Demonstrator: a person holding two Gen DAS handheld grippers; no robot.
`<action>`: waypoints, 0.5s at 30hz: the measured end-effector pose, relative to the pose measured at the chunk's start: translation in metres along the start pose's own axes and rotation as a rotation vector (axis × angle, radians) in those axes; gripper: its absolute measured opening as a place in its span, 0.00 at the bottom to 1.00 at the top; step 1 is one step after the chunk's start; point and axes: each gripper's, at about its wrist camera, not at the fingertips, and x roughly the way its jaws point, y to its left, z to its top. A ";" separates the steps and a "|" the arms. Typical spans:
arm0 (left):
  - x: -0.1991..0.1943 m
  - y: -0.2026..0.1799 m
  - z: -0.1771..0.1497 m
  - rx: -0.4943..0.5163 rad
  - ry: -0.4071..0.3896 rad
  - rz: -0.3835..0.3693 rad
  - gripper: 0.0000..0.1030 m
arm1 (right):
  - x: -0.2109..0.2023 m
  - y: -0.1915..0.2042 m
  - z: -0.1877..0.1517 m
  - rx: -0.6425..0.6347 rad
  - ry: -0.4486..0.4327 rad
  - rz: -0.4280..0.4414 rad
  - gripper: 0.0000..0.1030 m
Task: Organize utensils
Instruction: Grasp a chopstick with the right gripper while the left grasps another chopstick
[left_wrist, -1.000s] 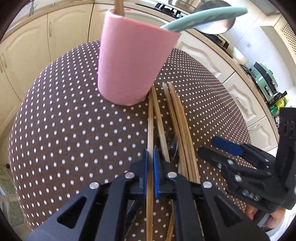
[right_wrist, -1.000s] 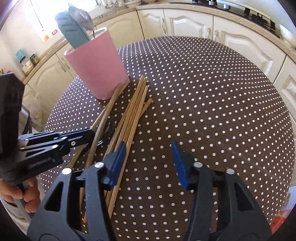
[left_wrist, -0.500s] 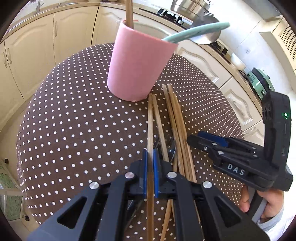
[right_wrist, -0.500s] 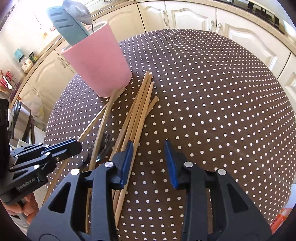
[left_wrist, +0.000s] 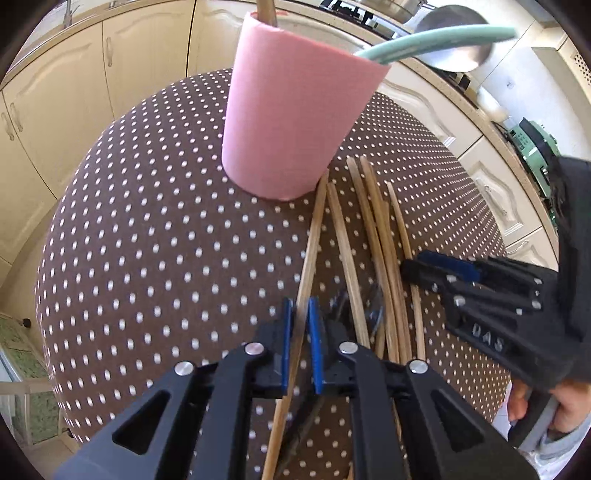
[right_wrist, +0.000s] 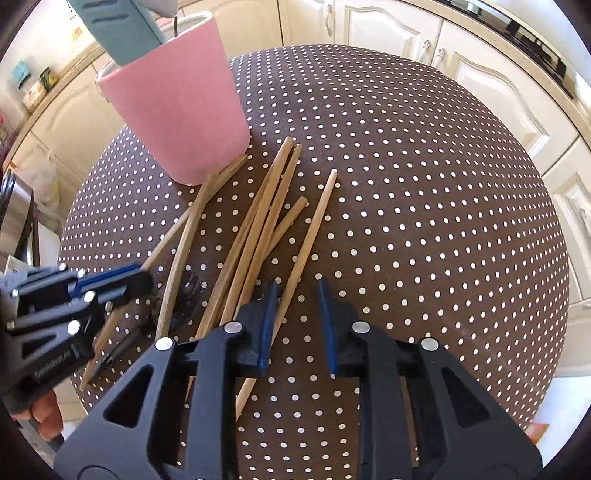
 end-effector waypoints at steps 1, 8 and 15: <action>0.001 -0.001 0.003 0.004 0.004 0.007 0.10 | 0.002 0.000 0.004 -0.004 0.005 -0.002 0.20; 0.014 -0.016 0.029 0.047 0.040 0.037 0.28 | 0.003 0.001 0.003 -0.021 0.020 0.005 0.13; 0.020 -0.027 0.038 0.083 0.013 0.112 0.09 | -0.002 -0.019 -0.011 -0.005 -0.011 0.030 0.06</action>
